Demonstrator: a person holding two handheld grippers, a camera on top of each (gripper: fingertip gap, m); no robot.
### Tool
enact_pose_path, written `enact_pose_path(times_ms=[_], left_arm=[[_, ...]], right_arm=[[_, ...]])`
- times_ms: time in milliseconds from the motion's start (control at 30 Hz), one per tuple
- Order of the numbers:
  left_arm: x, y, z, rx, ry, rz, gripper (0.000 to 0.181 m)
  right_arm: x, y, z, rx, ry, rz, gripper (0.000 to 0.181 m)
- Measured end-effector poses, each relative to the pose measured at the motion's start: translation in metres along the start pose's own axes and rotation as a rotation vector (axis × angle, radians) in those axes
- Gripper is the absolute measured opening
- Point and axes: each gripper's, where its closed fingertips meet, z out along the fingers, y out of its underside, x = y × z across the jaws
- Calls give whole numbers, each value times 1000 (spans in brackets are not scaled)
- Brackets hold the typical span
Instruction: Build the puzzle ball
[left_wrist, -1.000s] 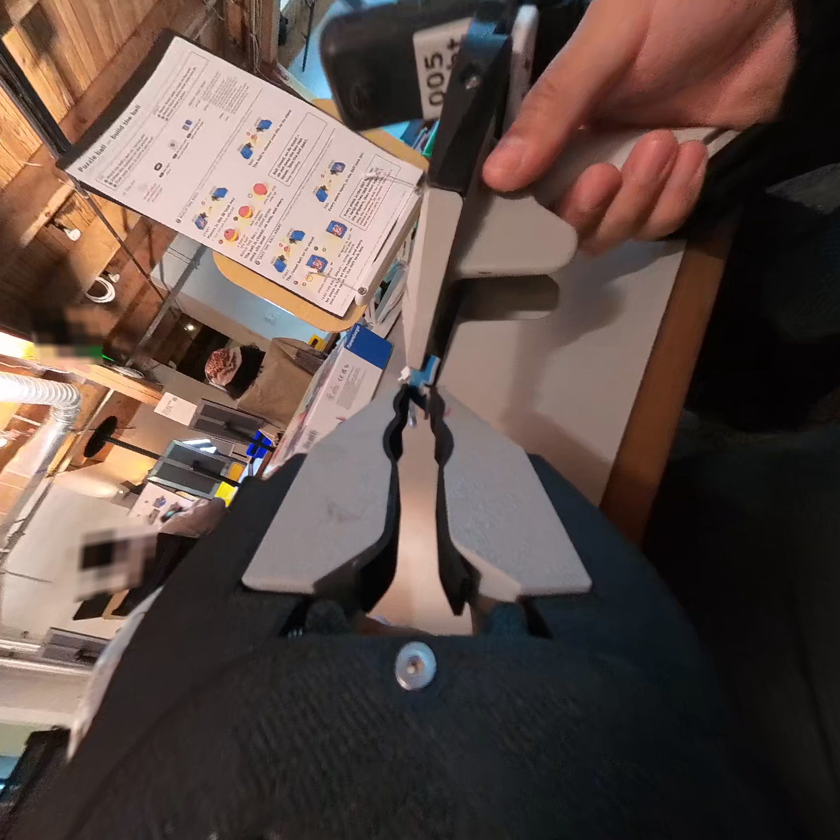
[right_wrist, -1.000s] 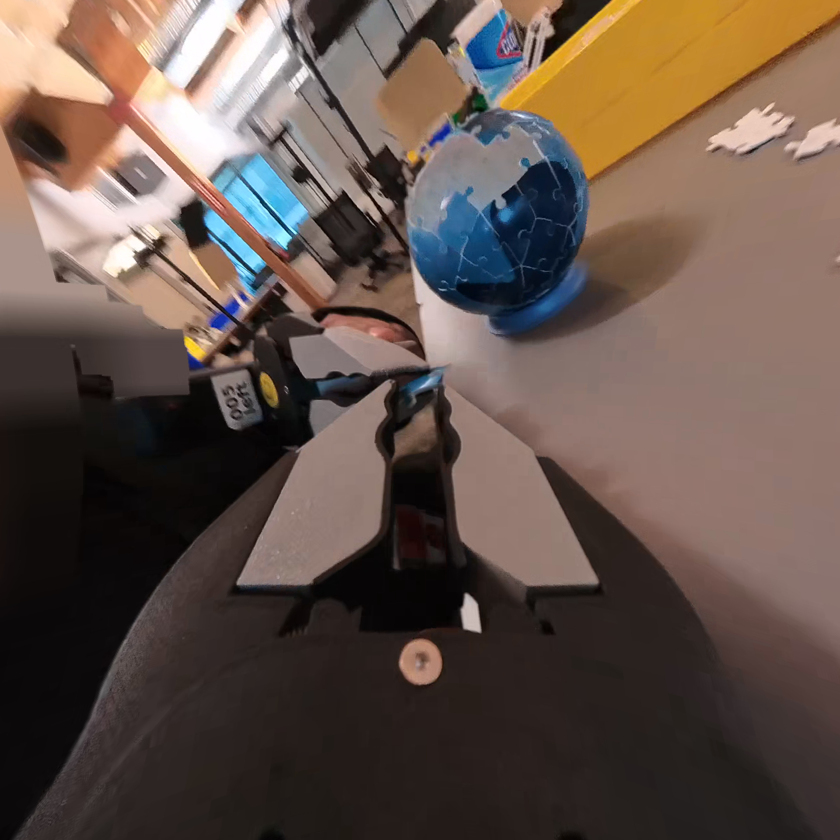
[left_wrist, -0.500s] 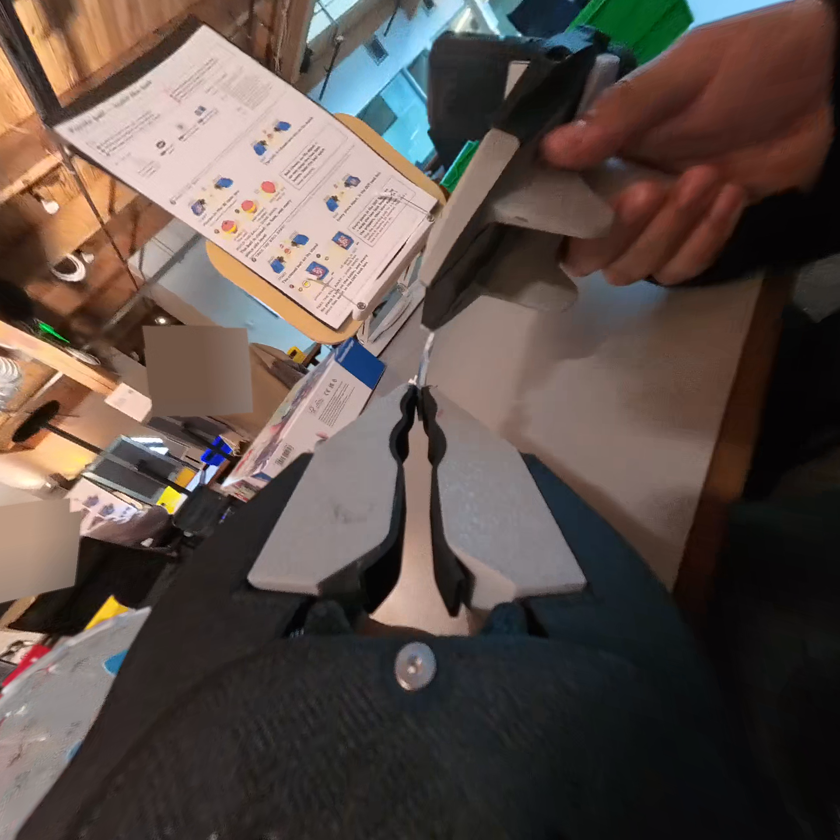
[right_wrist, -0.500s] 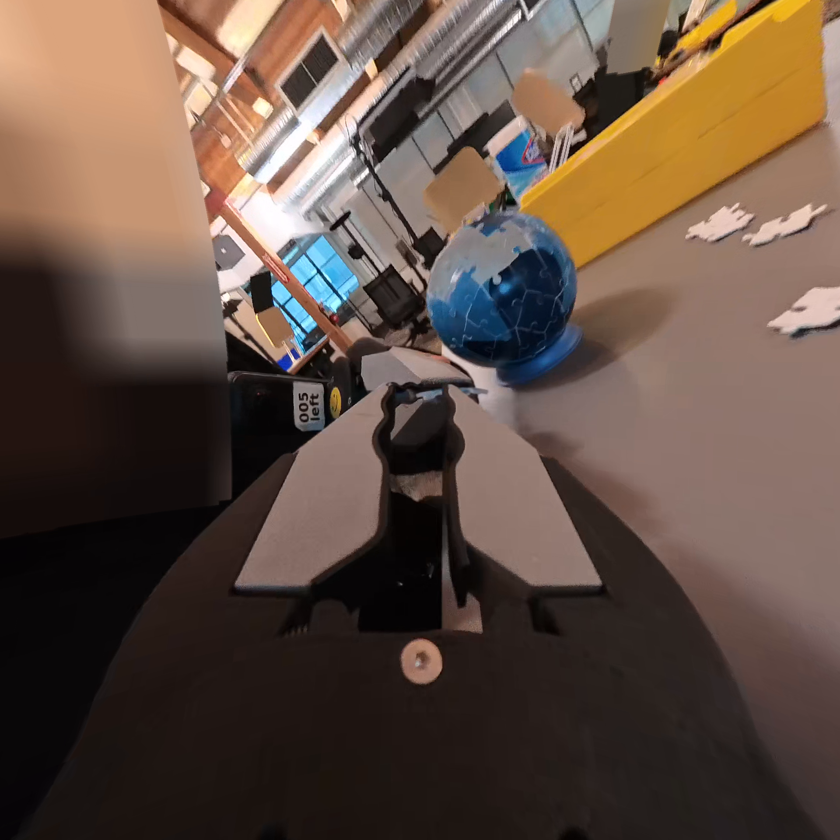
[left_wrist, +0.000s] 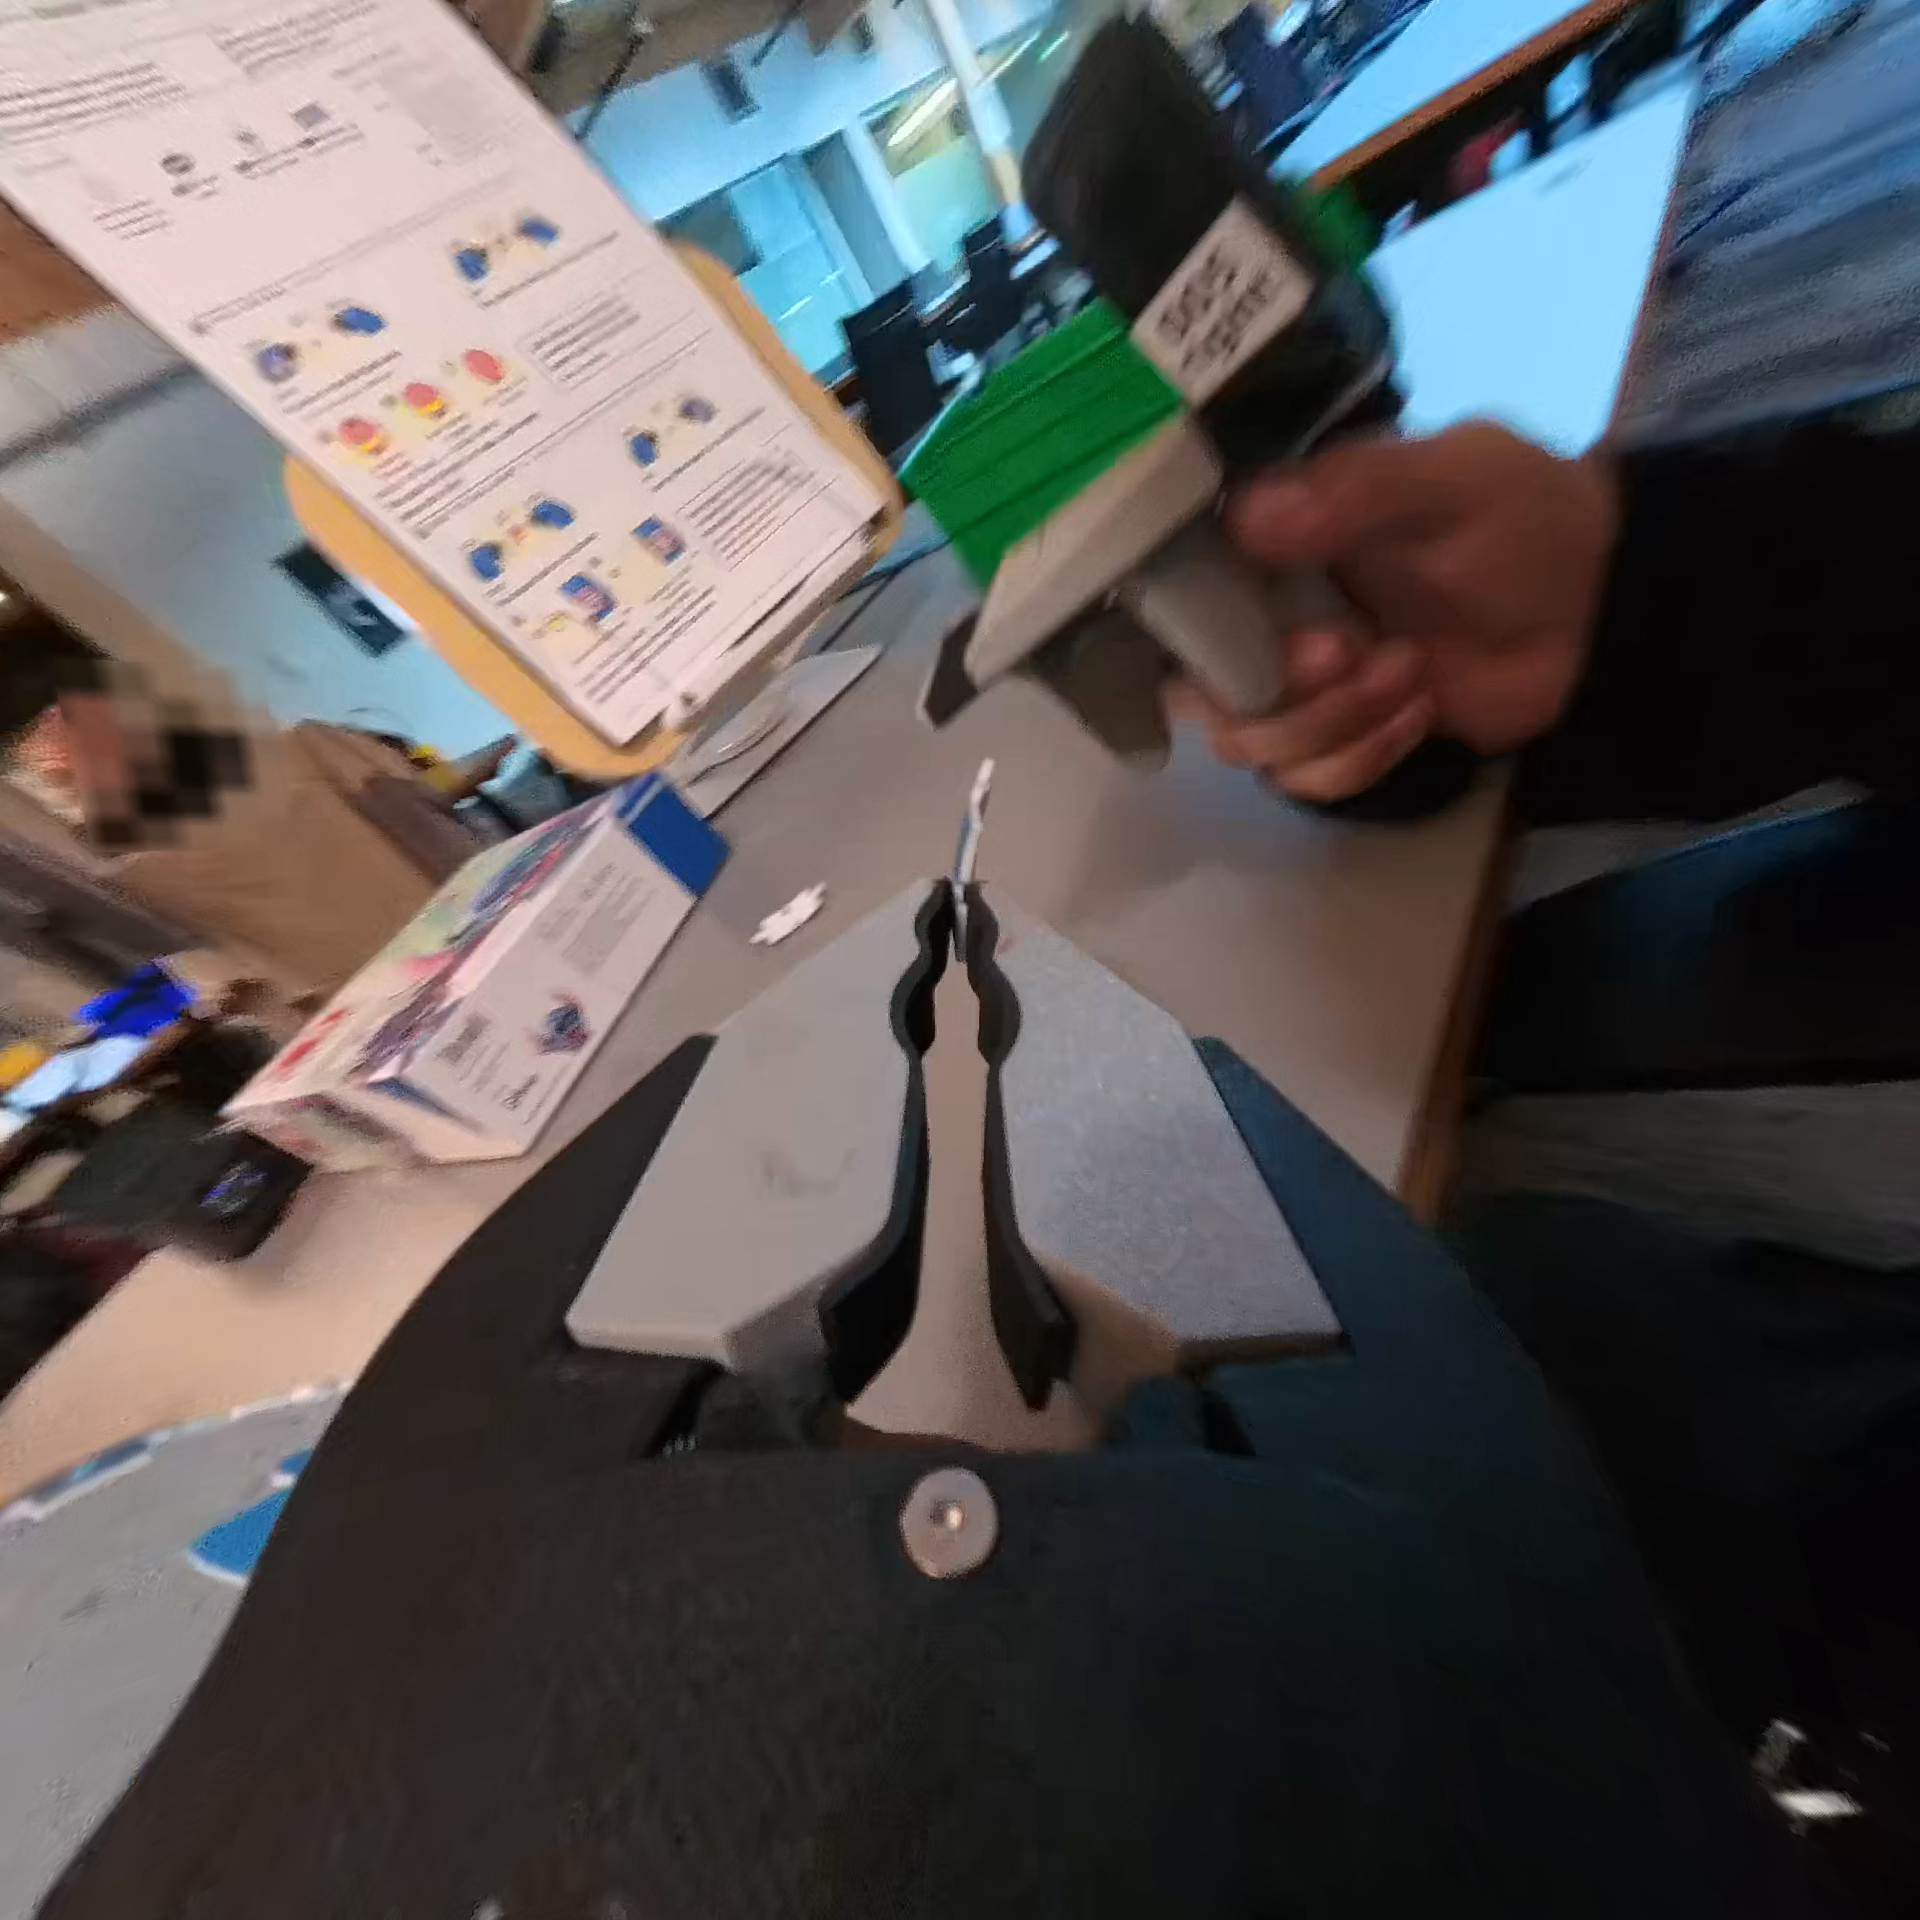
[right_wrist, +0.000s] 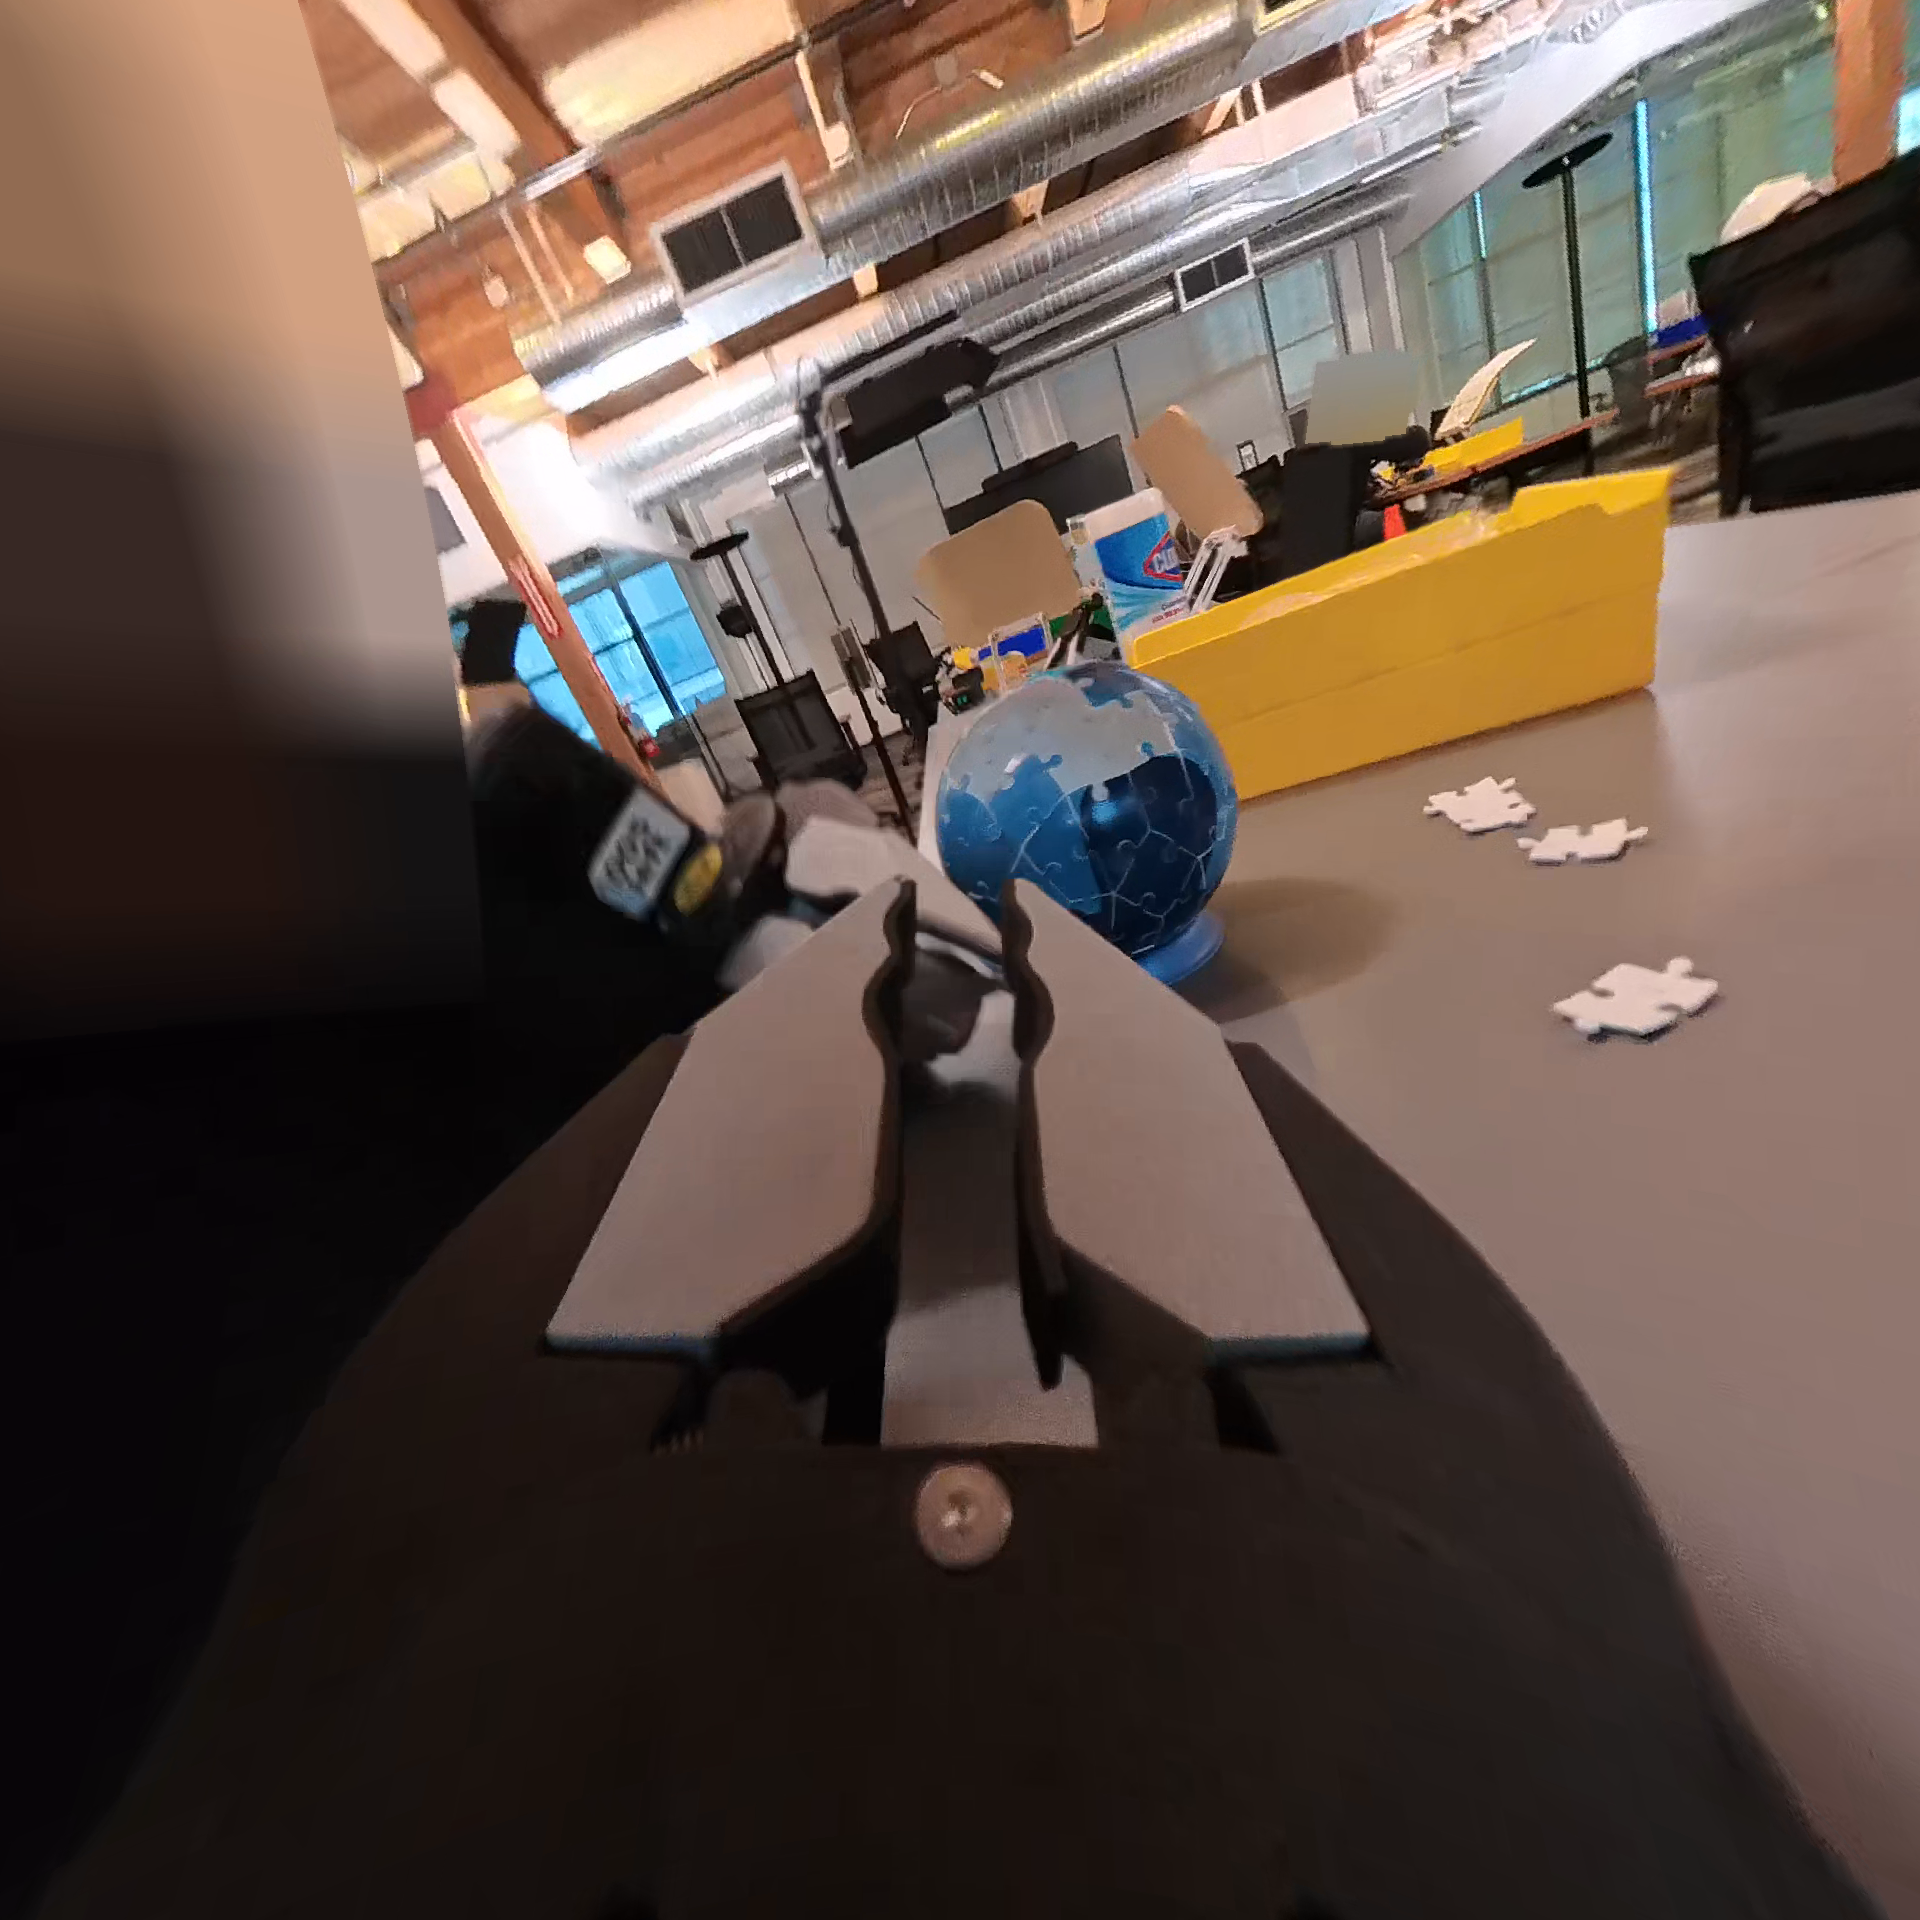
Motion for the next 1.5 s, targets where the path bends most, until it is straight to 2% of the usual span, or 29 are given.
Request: enact_pose_path(times_ms=[167, 267, 400, 467, 533, 567, 700, 767, 900, 1033, 1133, 1333, 1500], left_arm=[[12, -60, -44, 60, 274, -315, 0], [-1, -64, -64, 94, 296, -524, 0], [-17, -74, -92, 177, 412, -950, 0], [-15, -83, -104, 196, 487, -1075, 0], [-8, -90, -115, 196, 533, -1130, 0], [-5, -90, -118, 185, 533, -1135, 0], [-2, -89, -132, 158, 513, -1128, 0], [-5, -87, -137, 161, 516, -1129, 0], [-5, -72, -134, 106, 507, -1094, 0], [-1, -44, -125, -12, 448, -966, 0], [-7, -28, -123, -84, 364, -840, 0], [-29, -33, -131, -9, 282, -747, 0], [-24, -25, -128, -56, 253, -524, 0]], right_arm=[[-25, 14, 6, -81, -59, -141, 8], [-32, 21, 11, -125, -61, -185, 6], [-63, 10, 30, -145, -72, -230, 8], [-84, 1, 46, -173, -76, -265, 14], [-94, -10, 62, -210, -6, -310, 12], [-100, -16, 69, -219, 3, -318, 13], [-145, -32, 91, -204, -177, -237, 18], [-139, -28, 100, -252, -145, -215, 11], [-121, -9, 112, -322, -102, -200, 12], [-107, 5, 118, -358, -111, -170, 0], [-93, 15, 119, -400, -81, -196, 0], [-84, 14, 118, -367, -64, -228, 0], [-80, 22, 115, -380, -51, -312, 0]])
